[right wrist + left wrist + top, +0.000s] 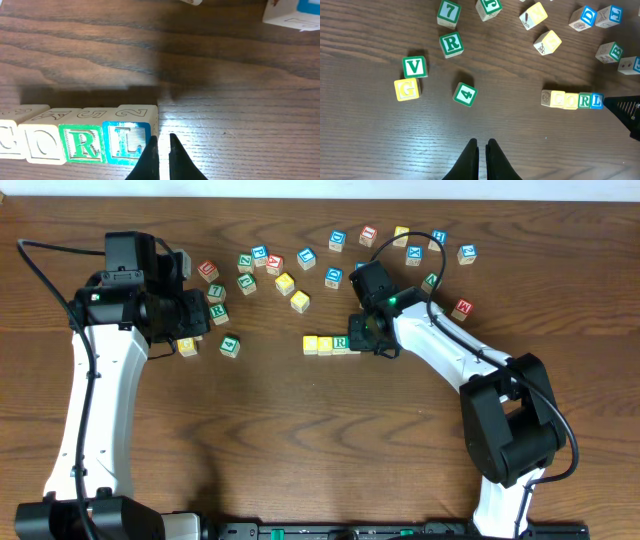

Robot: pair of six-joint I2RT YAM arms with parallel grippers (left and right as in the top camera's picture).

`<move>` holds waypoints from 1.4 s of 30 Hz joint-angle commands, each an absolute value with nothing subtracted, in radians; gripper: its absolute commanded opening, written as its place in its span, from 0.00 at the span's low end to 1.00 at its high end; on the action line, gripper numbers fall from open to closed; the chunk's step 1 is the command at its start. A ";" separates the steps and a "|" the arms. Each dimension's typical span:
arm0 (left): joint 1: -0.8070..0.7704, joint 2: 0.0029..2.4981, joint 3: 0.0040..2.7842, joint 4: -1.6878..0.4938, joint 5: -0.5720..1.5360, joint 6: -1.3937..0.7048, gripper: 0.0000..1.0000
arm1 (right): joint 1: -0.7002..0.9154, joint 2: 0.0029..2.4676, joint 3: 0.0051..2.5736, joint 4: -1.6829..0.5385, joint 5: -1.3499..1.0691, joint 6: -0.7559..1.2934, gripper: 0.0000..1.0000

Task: Spell out CORL

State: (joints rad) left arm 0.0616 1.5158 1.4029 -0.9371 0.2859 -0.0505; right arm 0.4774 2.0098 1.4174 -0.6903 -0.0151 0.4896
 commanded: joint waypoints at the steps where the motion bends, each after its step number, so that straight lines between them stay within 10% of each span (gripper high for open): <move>1: 0.059 1.517 1.397 -0.938 0.291 -0.042 0.08 | 0.486 2.015 1.410 -0.688 -0.018 0.501 0.04; 42: 0.059 1.517 1.397 -0.937 0.291 -0.042 0.07 | 0.507 2.129 1.515 -0.562 -0.014 0.482 0.01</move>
